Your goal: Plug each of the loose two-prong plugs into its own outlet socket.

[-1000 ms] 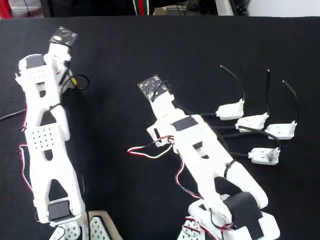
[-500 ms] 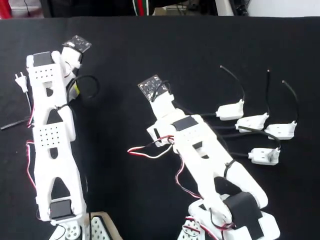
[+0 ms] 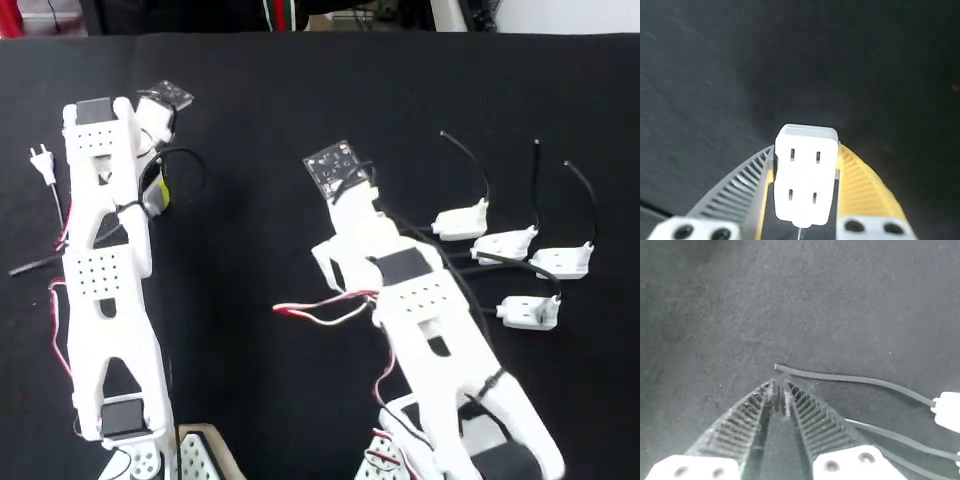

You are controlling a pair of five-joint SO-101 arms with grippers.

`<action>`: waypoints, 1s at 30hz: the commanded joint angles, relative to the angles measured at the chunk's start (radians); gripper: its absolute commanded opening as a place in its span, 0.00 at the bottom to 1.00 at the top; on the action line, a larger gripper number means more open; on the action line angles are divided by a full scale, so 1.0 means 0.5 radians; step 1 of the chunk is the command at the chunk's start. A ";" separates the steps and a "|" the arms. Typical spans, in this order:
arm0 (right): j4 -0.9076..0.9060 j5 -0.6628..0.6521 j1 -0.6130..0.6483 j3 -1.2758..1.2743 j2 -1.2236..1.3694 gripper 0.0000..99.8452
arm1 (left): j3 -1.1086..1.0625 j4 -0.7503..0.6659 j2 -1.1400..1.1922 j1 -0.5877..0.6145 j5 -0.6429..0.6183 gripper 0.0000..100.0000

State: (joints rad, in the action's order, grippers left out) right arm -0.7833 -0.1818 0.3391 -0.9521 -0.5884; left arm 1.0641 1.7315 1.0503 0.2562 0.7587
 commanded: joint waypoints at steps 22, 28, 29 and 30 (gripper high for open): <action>-0.135 0.086 -0.021 0.069 -0.121 0.01 | -3.982 -1.691 -2.670 -0.149 0.135 0.03; -0.261 0.089 -0.018 0.192 -0.115 0.02 | -4.141 -1.743 -2.848 -0.137 0.132 0.11; -0.304 0.089 -0.018 0.232 -0.112 0.02 | -4.163 -1.712 -2.882 -0.137 0.129 0.16; -0.344 0.089 -0.015 0.265 -0.112 0.02 | -4.172 -1.694 -2.903 -0.140 0.120 0.21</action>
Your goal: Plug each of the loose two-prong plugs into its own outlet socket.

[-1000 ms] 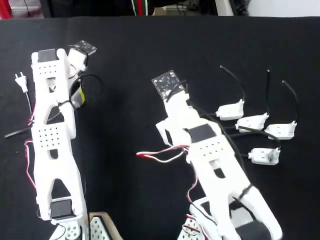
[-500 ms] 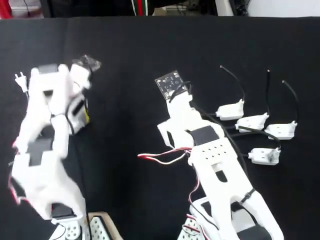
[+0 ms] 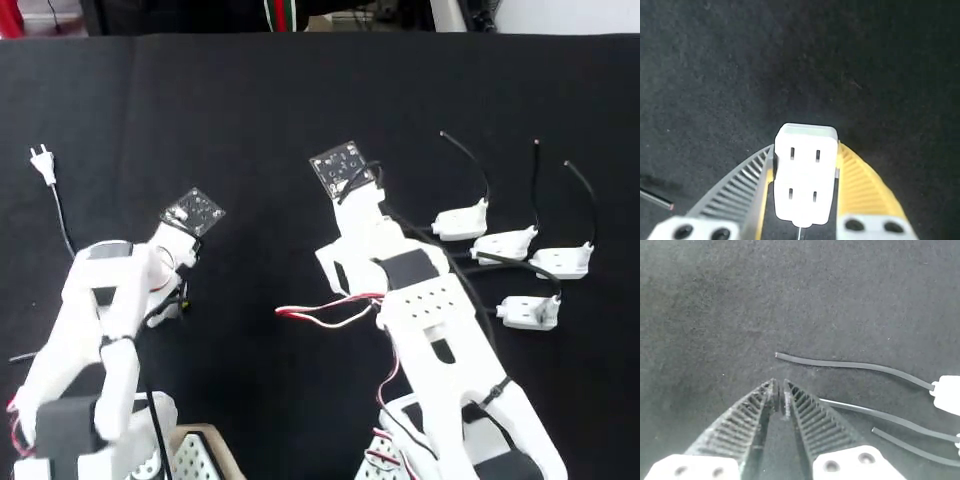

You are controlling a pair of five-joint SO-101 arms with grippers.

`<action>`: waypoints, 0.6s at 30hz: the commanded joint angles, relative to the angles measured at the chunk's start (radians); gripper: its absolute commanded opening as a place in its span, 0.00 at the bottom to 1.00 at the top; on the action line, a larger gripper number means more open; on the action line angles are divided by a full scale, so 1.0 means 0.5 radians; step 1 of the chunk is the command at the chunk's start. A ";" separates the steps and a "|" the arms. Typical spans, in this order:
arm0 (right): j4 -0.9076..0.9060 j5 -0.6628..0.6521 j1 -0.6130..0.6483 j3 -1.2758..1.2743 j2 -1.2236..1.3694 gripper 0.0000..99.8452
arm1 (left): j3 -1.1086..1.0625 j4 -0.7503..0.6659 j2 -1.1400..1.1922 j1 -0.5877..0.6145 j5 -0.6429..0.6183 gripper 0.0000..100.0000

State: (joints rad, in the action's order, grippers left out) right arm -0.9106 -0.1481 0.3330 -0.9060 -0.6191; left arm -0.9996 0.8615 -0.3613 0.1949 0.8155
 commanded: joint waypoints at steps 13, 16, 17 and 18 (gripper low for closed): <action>-0.209 -0.061 0.448 0.361 -0.017 0.08 | -0.394 0.166 -1.316 0.278 -0.644 0.29; -0.245 -0.052 0.482 0.597 0.161 0.08 | -0.600 0.292 -1.918 0.486 -0.838 0.29; -0.282 -0.049 0.485 0.713 0.262 0.08 | -0.655 0.347 -2.117 0.600 -0.905 0.29; -0.328 -0.049 0.488 0.833 0.382 0.08 | -0.717 0.402 -2.317 0.729 -0.964 0.29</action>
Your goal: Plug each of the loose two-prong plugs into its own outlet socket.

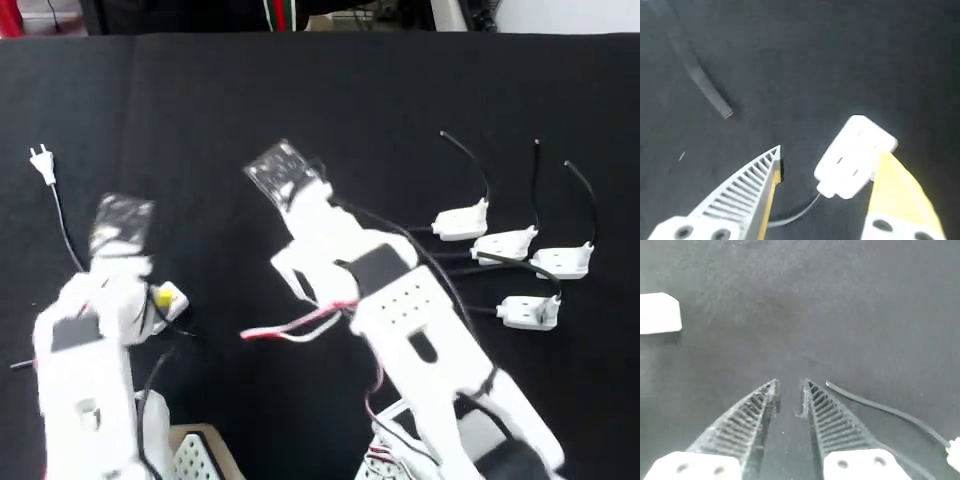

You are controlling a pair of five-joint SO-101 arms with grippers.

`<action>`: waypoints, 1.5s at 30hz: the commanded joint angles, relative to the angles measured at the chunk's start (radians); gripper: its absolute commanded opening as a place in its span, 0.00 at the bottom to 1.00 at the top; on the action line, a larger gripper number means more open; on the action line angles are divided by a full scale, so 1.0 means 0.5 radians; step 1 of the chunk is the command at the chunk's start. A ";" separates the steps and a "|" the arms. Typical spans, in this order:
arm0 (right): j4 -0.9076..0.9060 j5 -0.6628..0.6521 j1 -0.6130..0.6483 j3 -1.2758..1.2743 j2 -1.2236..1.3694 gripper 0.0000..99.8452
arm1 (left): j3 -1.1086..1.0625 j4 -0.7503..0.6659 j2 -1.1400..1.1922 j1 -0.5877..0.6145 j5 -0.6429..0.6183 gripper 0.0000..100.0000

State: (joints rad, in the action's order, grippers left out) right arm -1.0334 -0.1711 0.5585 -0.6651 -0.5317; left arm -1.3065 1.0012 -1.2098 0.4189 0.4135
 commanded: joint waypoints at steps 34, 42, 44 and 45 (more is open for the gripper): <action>-0.427 0.037 1.065 4.451 3.610 0.24 | -0.784 0.522 -1.227 2.251 0.374 0.28; -0.147 0.322 1.046 4.169 3.620 0.24 | -0.784 0.562 -1.227 2.254 0.377 0.28; -0.132 0.322 1.046 4.083 3.620 0.24 | -0.784 0.562 -1.227 2.254 0.377 0.28; -0.129 0.322 1.046 4.058 3.616 0.24 | -0.784 0.562 -1.227 2.254 0.377 0.28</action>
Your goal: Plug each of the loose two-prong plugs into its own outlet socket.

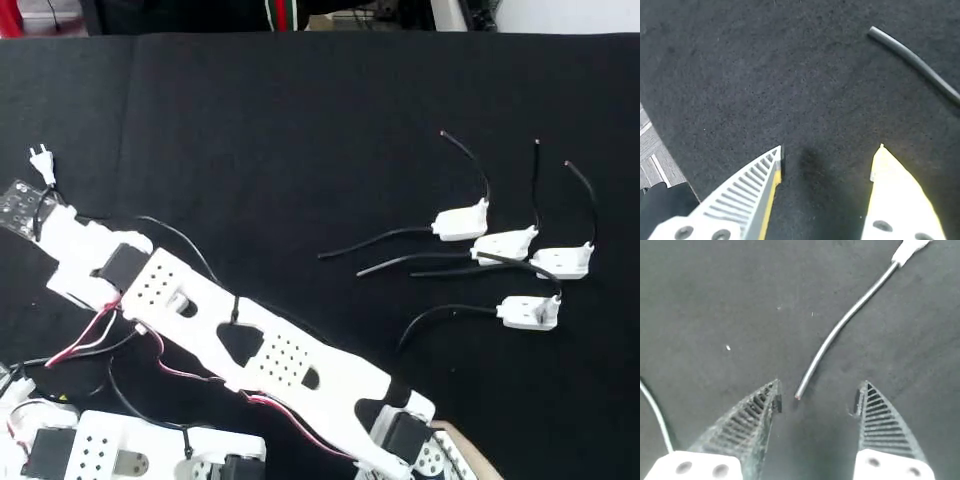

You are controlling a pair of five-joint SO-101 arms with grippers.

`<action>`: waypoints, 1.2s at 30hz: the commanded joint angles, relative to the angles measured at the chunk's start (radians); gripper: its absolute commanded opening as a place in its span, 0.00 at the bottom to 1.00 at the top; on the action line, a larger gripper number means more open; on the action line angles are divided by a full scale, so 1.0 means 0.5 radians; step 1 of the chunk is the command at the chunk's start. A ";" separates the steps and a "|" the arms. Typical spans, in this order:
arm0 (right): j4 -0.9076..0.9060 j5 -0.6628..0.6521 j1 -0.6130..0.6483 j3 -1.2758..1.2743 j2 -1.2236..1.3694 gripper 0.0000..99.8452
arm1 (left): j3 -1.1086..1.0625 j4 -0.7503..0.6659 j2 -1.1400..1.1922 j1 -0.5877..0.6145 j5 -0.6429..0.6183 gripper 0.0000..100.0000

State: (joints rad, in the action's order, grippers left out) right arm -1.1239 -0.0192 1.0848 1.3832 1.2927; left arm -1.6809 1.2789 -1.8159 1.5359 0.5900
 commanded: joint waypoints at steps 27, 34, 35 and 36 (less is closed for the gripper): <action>0.184 0.015 0.068 0.020 0.124 0.09 | -0.035 0.006 -0.015 0.017 0.021 0.28; 0.190 0.012 0.031 0.017 0.127 0.08 | -0.035 0.006 -0.015 0.017 0.021 0.28; 0.187 0.009 0.031 0.017 0.127 0.08 | -0.035 0.006 -0.015 0.017 0.021 0.28; 0.178 0.009 0.031 0.017 0.127 0.08 | -0.035 0.006 -0.015 0.017 0.021 0.28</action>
State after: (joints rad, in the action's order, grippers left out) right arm -1.0426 -0.0161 1.1155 1.3449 1.3648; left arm -1.6809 1.2789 -1.8159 1.5359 0.5900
